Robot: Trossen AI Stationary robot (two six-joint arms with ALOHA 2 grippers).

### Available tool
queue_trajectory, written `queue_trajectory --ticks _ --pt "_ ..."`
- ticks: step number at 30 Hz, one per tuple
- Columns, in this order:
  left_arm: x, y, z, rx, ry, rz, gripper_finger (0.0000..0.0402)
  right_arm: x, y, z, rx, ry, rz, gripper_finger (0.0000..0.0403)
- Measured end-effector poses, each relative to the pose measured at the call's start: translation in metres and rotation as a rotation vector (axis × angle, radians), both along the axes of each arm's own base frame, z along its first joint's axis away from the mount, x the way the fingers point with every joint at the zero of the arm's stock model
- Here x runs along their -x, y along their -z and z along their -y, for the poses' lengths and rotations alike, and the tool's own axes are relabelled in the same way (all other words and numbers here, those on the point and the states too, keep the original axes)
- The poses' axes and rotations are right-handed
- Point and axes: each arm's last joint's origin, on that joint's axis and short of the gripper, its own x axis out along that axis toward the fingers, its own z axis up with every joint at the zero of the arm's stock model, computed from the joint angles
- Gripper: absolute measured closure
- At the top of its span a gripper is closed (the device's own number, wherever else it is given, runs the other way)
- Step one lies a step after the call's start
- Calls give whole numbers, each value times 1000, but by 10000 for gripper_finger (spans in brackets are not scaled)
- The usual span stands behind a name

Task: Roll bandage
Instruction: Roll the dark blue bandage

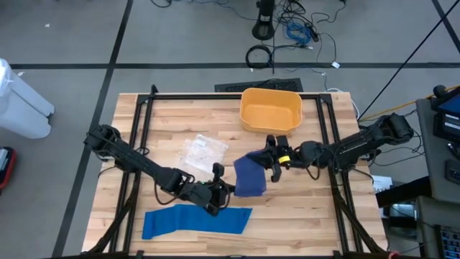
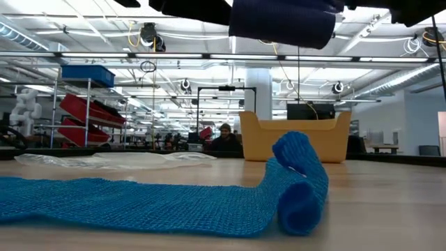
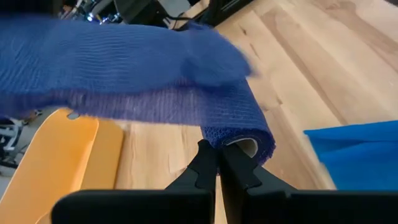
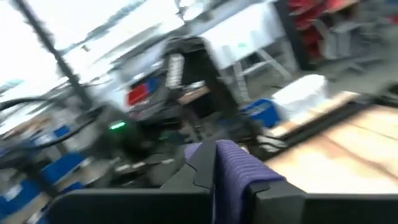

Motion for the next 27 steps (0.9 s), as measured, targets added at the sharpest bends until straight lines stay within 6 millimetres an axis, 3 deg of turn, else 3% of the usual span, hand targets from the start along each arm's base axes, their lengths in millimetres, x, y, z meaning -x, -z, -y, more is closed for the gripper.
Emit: queue_trajectory --ticks 6,13,18,21,27 --pt "3 0 7 1 21 3 396 -1 12 2 -263 33 -83 338" --pt "3 -3 12 19 50 32 396 -2 19 1 -394 -29 -150 299" --pt "4 -4 16 37 105 36 396 -2 23 9 -349 34 -189 287" --pt "6 -4 20 23 128 33 396 -2 35 16 -333 -45 -334 287" --pt "7 -5 22 19 158 35 396 -1 37 17 -332 -281 -413 286"
